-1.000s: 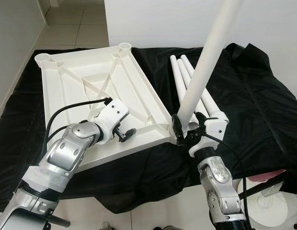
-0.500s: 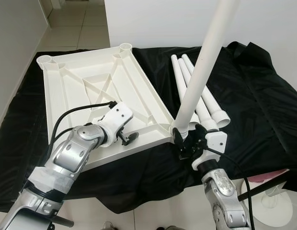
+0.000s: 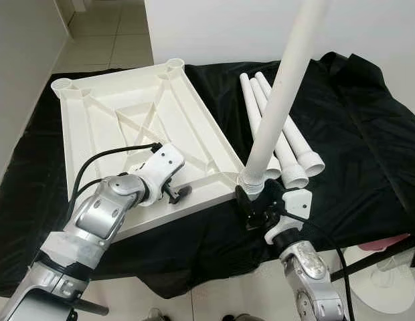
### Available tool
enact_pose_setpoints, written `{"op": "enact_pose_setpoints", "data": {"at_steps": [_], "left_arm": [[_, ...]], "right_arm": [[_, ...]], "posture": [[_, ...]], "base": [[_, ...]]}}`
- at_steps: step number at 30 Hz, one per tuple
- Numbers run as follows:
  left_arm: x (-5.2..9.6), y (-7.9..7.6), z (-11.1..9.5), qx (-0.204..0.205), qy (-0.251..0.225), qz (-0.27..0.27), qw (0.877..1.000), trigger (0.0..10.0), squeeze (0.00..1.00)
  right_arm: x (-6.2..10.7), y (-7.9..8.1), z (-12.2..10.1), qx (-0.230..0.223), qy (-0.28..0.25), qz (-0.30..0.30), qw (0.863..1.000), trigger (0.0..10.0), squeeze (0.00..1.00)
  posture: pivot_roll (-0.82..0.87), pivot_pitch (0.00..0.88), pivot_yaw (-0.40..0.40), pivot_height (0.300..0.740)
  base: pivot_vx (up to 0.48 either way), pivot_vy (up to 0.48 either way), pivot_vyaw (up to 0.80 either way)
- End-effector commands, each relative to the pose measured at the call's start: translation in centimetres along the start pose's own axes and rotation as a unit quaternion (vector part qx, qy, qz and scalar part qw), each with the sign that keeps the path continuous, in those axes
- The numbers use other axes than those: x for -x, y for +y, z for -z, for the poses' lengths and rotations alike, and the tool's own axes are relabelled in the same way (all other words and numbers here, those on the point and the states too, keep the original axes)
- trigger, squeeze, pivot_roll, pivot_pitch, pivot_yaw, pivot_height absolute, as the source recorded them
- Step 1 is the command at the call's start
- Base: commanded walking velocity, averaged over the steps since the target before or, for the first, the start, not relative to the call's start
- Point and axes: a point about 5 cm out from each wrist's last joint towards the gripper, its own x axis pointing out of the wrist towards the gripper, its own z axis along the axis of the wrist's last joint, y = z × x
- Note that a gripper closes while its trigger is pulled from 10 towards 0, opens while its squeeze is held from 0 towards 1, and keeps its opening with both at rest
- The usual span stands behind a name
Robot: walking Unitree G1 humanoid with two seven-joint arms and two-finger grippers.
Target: Building children table
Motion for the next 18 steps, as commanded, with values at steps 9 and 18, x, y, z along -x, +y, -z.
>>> {"op": "enact_pose_setpoints", "data": {"at_steps": [9, 18], "left_arm": [[0.27, 0.32, 1.17, 0.035, 0.035, 0.012, 0.999, 0.0, 0.00], [0.45, 0.59, 1.18, 0.032, 0.035, 0.004, 0.999, 0.0, 0.00]], "right_arm": [[-0.03, 0.30, 0.20, 0.001, 0.004, -0.012, 1.000, 10.0, 0.00], [-0.48, 0.21, 0.16, 0.004, 0.003, -0.017, 1.000, 10.0, 0.00]], "posture": [[-0.03, 0.127, 0.034, 0.740], [-0.02, 0.117, 0.024, 0.740]], "base": [[0.000, 0.000, 0.00], [0.000, 0.000, 0.00]]}}
